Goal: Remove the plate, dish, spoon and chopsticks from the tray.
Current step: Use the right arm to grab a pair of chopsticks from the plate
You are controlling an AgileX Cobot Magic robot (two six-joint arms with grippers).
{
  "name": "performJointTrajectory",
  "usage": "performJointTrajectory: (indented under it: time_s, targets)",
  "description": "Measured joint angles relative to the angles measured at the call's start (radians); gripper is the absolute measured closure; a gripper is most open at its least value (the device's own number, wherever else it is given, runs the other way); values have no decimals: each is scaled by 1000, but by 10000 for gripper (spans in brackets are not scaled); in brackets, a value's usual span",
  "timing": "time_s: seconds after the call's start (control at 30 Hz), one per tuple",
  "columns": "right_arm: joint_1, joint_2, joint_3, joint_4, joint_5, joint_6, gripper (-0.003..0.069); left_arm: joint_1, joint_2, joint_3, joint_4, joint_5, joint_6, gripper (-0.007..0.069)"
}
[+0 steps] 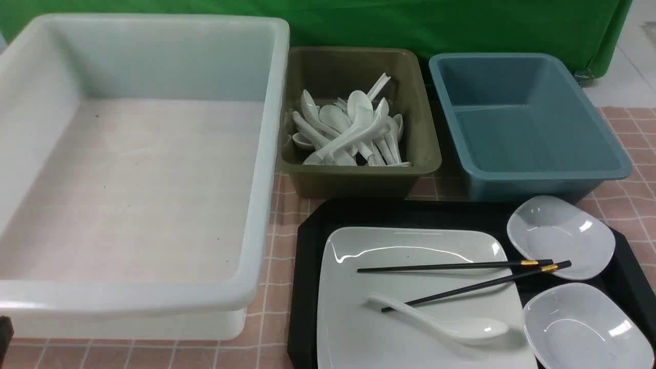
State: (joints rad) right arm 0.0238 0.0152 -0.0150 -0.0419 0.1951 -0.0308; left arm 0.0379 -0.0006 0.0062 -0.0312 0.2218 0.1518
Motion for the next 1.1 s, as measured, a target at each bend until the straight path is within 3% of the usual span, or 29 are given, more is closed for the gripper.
performJointTrajectory:
  time_s: [0.57, 0.73, 0.77, 0.87, 1.1]
  targets:
    - [0, 0, 0, 0, 0, 0, 417, 0, 0, 0, 16, -7, 5, 620]
    - [0, 0, 0, 0, 0, 0, 417, 0, 0, 0, -127, -170, -44, 620]
    - [0, 0, 0, 0, 0, 0, 417, 0, 0, 0, -228, -267, -94, 620]
    - [0, 0, 0, 0, 0, 0, 417, 0, 0, 0, -326, -387, -172, 620]
    - [0, 0, 0, 0, 0, 0, 417, 0, 0, 0, -362, -577, -326, 620]
